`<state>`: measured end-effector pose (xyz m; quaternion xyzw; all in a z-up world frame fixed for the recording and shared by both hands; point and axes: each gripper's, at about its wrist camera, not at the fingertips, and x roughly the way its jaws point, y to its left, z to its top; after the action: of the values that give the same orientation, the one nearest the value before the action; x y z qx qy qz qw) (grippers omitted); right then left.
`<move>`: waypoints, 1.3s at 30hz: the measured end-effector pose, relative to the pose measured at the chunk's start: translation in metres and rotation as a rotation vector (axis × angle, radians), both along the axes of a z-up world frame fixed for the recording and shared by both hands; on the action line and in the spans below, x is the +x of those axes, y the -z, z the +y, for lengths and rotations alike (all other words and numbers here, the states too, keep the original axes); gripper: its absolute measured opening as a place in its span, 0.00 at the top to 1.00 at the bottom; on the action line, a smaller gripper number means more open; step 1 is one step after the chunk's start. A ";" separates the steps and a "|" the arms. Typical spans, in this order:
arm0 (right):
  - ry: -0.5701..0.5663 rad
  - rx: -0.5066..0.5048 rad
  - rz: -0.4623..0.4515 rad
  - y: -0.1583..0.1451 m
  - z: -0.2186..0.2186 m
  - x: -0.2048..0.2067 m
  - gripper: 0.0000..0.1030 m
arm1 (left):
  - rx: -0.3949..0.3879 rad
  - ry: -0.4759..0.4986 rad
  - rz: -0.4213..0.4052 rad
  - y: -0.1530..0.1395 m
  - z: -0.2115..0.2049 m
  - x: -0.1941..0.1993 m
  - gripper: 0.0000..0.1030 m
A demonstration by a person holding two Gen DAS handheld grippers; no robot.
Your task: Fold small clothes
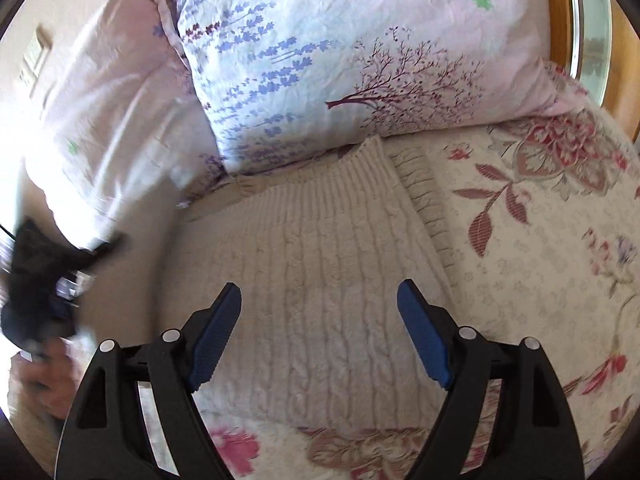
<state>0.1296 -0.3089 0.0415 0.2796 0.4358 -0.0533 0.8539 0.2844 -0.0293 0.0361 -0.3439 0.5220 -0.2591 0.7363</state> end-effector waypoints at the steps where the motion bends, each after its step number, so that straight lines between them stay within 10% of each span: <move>1: -0.007 0.034 -0.008 0.000 0.001 -0.001 0.21 | 0.005 0.005 0.008 0.006 -0.006 -0.001 0.72; 7: -0.100 0.362 -0.064 -0.001 0.005 0.020 0.21 | -0.192 0.070 0.011 0.001 -0.002 -0.002 0.53; 13: -0.105 0.549 0.055 0.023 0.018 0.060 0.22 | -0.047 -0.036 -0.089 -0.019 0.048 -0.019 0.43; 17: -0.096 0.573 0.148 0.040 0.025 0.076 0.27 | 0.141 -0.045 -0.079 -0.010 0.065 -0.023 0.42; 22: -0.137 0.587 0.170 0.047 0.039 0.090 0.38 | 0.193 0.000 -0.001 0.016 0.065 -0.028 0.42; 32: -0.197 0.626 0.171 0.057 0.050 0.097 0.49 | 0.137 0.028 0.051 0.032 0.059 -0.034 0.42; 39: -0.219 0.537 0.097 0.048 0.070 0.104 0.81 | 0.134 0.047 0.059 0.032 0.049 -0.037 0.40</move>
<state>0.2336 -0.2387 -0.0064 0.4441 0.5022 0.1431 0.7281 0.2479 0.0195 0.0039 -0.2890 0.5676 -0.2303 0.7357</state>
